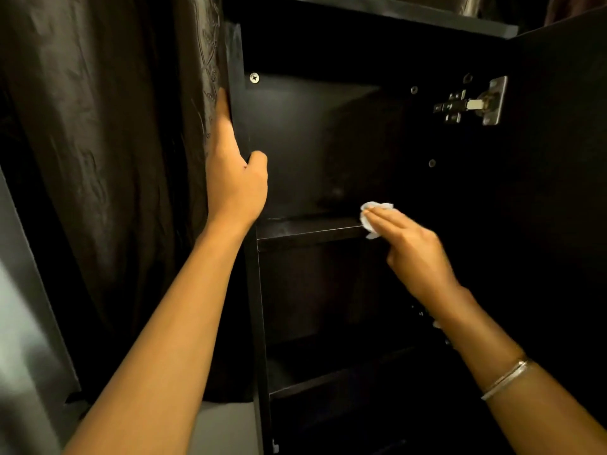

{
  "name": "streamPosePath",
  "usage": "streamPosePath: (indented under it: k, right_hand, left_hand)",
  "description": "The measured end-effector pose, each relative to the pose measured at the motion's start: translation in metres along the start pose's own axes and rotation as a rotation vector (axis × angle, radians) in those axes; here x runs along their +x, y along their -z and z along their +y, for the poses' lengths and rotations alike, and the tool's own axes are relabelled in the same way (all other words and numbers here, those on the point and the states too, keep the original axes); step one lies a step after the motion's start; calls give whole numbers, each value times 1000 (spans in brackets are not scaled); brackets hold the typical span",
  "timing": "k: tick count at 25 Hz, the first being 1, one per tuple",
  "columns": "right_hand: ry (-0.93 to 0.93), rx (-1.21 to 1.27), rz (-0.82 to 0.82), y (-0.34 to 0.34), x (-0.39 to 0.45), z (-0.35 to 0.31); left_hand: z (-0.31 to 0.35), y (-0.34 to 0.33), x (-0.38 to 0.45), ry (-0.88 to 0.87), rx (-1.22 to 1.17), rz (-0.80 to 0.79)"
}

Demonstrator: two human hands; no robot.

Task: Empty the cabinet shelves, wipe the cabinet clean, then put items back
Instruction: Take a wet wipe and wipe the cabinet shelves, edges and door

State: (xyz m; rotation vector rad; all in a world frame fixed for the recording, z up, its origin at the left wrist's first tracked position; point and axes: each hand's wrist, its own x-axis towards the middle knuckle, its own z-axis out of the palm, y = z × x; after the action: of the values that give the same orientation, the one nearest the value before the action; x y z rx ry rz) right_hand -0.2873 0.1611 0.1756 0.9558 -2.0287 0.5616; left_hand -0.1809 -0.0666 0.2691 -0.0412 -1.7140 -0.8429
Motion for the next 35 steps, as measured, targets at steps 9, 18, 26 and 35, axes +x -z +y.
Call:
streamPosePath:
  k: [9, 18, 26, 35]
  right_hand:
    - [171, 341, 116, -32, 8, -112]
    - [-15, 203, 338, -7, 1, 23]
    - [-510, 178, 364, -2, -6, 69]
    - [-653, 577, 486, -89, -14, -16]
  left_hand:
    - [-11, -4, -41, 127, -24, 42]
    - [-22, 0, -45, 96, -58, -35]
    - [-24, -6, -57, 112, -28, 53]
    - [-50, -9, -108, 189, 63, 53]
